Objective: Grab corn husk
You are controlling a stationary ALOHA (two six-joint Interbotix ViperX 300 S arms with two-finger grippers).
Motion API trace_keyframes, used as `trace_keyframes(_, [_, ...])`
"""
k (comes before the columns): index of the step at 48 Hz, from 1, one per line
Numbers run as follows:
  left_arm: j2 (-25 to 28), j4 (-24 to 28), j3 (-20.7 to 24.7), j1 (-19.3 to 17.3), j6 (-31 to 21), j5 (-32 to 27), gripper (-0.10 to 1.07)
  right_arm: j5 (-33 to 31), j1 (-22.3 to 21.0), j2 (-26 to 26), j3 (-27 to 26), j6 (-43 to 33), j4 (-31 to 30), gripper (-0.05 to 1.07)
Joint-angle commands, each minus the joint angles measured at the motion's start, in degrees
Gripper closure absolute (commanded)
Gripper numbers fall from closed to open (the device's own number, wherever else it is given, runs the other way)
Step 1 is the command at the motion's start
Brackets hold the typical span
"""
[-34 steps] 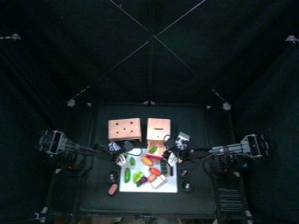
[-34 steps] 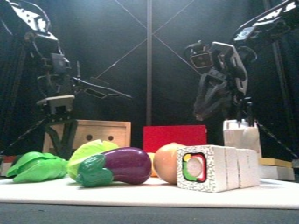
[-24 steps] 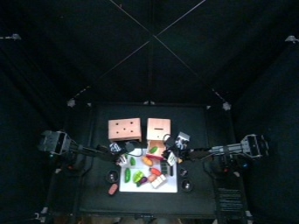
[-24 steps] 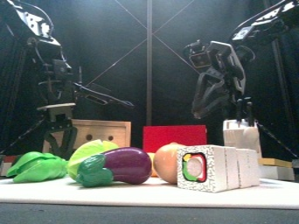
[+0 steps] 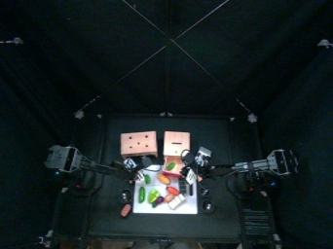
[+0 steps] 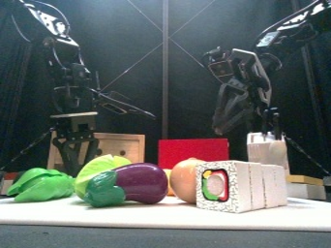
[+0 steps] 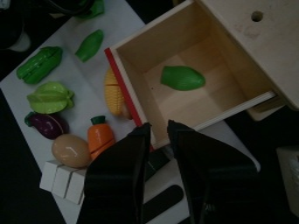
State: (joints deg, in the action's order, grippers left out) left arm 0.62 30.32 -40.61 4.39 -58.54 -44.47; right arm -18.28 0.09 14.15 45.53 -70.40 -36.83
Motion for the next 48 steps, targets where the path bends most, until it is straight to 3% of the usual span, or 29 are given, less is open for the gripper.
trace_keyframes(1, [-0.4,-1.3,1.8,0.0,-0.1,-0.1,-0.02,0.4,-0.3,0.5,-0.9,0.3,-0.2,0.37])
trace_keyframes(16, [1.8,-7.9,1.8,0.0,0.1,0.0,-0.02,0.4,-0.3,0.1,-1.3,0.2,-0.2,0.37])
trace_keyframes(33, [5.4,-8.3,3.1,0.0,0.2,0.8,0.00,0.4,-0.4,0.1,-1.8,0.0,-0.2,0.37])
trace_keyframes(48, [5.4,-8.8,2.2,0.0,0.4,3.6,0.16,0.4,-0.3,0.1,-1.8,-0.1,0.2,0.37])
